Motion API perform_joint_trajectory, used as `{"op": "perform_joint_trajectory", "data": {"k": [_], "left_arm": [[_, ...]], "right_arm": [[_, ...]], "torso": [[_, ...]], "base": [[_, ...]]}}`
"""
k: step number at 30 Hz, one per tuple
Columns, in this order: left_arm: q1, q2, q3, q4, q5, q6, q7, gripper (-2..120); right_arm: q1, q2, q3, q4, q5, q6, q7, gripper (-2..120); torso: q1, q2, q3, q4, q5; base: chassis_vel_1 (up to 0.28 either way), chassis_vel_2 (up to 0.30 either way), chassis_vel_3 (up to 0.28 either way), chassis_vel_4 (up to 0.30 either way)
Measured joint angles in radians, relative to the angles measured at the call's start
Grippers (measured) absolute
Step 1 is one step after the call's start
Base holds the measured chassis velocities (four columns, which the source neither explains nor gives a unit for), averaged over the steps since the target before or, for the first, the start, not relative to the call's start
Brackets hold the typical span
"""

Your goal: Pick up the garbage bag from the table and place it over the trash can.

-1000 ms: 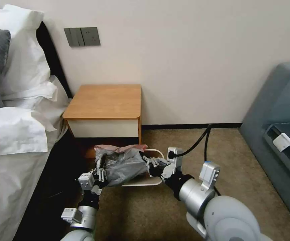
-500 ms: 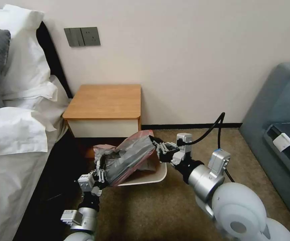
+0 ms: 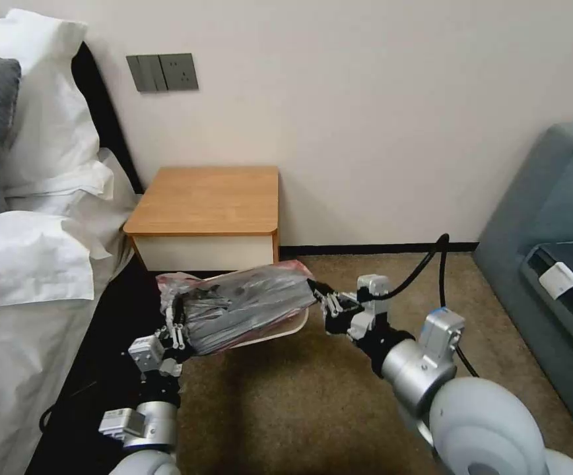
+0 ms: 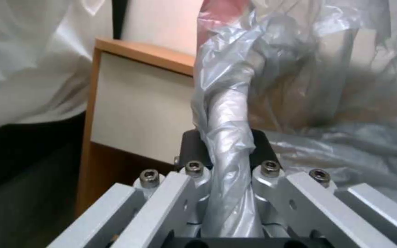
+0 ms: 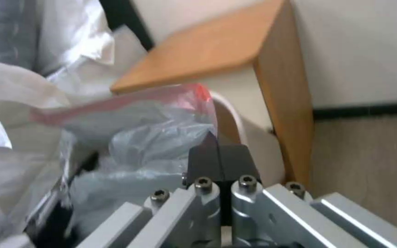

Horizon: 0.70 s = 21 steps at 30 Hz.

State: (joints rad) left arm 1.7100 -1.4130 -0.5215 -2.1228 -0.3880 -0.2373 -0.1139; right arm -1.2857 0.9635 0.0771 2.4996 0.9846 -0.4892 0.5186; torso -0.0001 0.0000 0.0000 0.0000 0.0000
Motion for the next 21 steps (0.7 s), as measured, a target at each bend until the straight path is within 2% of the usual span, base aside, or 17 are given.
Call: {"op": "perform_joint_trajectory", "data": {"k": [9,12,19,21], "left_arm": [[-0.017,0.001,-0.016,-0.02,-0.024,0.026,0.006,7],[-0.017,0.001,-0.016,-0.032,-0.039,0.038,0.006,7],[-0.013,0.001,-0.01,-0.064,-0.093,0.069,0.01,7],[-0.007,0.001,-0.008,-0.08,-0.121,0.087,0.019,7]], "right_arm": [[-0.054,0.021,0.005,0.0,0.083,-0.014,0.107,0],[-0.063,0.033,0.004,0.002,0.067,-0.013,0.112,0],[-0.061,0.062,-0.011,-0.038,-0.043,0.038,0.034,0],[-0.058,0.068,-0.017,-0.071,-0.118,0.074,-0.014,0]], "torso": [[0.0,0.0,0.0,0.0,0.0],[0.0,0.0,0.0,-0.0001,0.0],[0.0,0.0,0.0,0.0,0.0],[0.0,0.0,0.0,-0.0001,0.0001]], "base": [[0.0,0.0,0.0,0.0],[0.0,0.0,0.0,0.0],[0.0,0.0,0.0,0.0],[0.0,0.0,0.0,0.0]]}}
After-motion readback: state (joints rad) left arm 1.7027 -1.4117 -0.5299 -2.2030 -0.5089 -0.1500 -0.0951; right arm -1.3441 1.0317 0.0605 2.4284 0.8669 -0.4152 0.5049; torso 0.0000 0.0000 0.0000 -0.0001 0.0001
